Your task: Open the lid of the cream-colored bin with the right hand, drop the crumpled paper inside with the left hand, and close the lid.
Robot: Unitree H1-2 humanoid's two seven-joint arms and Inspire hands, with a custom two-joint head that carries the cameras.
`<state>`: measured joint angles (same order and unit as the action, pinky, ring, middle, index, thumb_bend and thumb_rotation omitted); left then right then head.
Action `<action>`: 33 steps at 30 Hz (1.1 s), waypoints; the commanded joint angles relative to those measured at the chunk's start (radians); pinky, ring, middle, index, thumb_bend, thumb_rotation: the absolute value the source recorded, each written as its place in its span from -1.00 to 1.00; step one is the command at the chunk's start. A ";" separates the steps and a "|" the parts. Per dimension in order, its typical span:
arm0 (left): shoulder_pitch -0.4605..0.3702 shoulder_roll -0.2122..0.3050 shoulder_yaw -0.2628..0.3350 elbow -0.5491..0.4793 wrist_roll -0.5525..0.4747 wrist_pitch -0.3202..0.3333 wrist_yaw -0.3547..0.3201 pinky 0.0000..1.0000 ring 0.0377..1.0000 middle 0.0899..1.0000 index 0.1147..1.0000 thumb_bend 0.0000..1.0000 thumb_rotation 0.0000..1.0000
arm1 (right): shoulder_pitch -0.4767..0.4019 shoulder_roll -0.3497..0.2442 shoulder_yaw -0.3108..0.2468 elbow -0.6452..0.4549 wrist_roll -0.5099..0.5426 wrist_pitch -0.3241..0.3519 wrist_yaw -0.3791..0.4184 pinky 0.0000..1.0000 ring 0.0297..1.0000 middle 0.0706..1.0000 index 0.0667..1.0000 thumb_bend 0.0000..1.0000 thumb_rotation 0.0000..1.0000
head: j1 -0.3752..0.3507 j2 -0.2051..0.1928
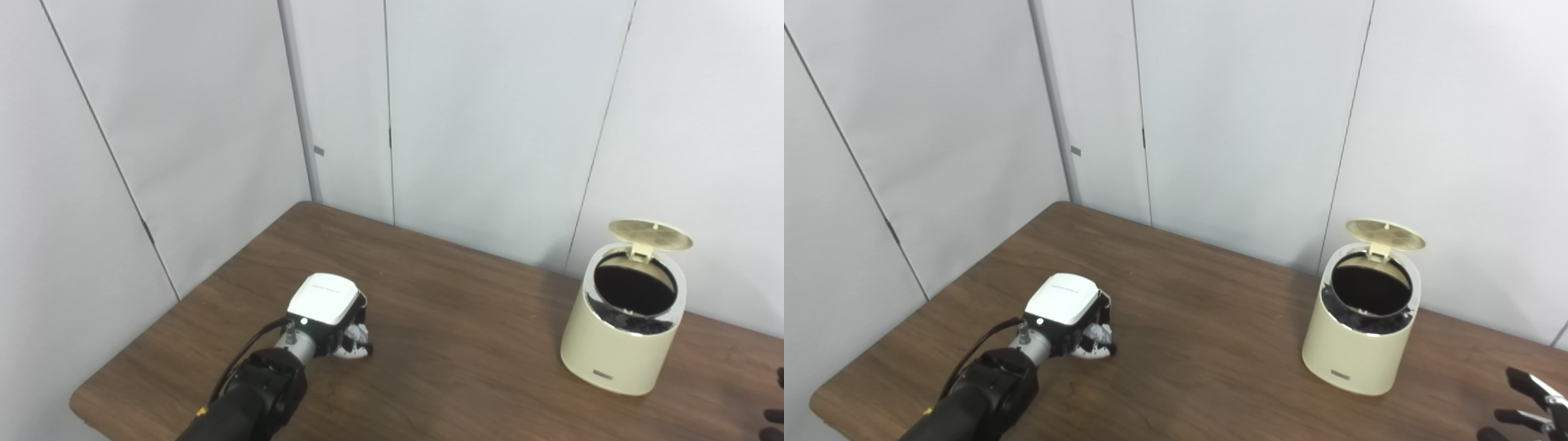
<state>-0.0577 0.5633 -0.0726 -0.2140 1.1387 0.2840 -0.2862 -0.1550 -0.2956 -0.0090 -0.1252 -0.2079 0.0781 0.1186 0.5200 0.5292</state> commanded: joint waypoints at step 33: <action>-0.219 -0.035 0.042 -0.257 0.042 -0.156 -0.019 -0.59 -0.49 -0.16 -0.17 0.06 -1.00 | -0.049 0.027 0.021 -0.006 -0.067 -0.009 -0.022 -0.02 0.50 0.78 0.74 0.60 0.25 | -0.143 -0.018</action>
<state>-0.2289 0.5186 -0.0376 -0.4397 1.1693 0.1407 -0.3464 -0.1672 -0.2637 0.0167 -0.0948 -0.2694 0.0770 0.1121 0.3760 0.5108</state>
